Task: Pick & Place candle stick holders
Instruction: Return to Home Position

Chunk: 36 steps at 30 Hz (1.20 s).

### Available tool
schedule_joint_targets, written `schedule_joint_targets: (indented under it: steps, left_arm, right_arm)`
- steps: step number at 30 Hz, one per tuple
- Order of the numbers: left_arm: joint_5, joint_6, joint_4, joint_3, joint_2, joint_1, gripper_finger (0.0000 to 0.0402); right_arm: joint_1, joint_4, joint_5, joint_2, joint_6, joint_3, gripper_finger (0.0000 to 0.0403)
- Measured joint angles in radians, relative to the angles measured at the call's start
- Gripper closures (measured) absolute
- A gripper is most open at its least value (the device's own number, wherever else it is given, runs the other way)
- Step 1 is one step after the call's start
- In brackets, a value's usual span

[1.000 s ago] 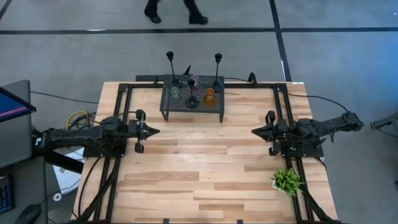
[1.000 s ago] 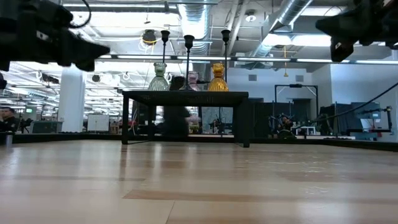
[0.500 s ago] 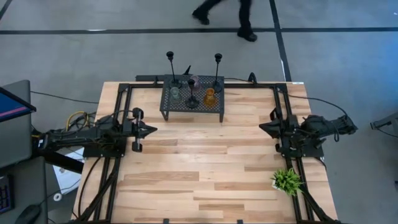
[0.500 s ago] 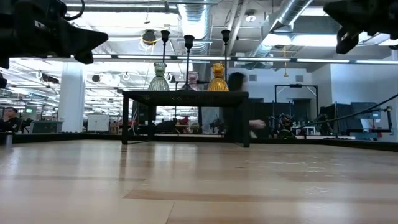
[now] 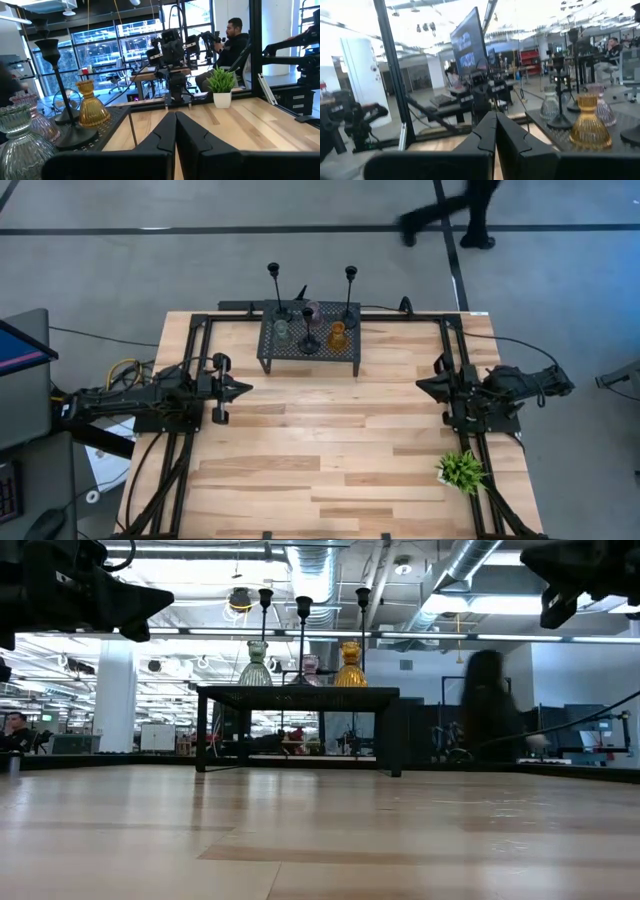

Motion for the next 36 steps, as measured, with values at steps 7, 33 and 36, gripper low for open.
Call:
schedule_joint_targets:
  steps: [7, 33, 36]
  left_arm:
    - [0.000, 0.000, 0.001, 0.000, 0.000, 0.000, 0.0394]
    - [0.000, 0.000, 0.004, 0.000, 0.000, 0.000, 0.0394]
    - [0.000, 0.000, 0.004, 0.000, 0.000, 0.000, 0.0394]
  right_arm:
    - [0.000, -0.201, 0.000, 0.000, 0.000, 0.000, 0.0403]
    - [0.000, -0.415, 0.008, 0.000, 0.000, 0.000, 0.0403]
    - [-0.008, -0.418, 0.075, 0.007, 0.000, 0.000, 0.0403]
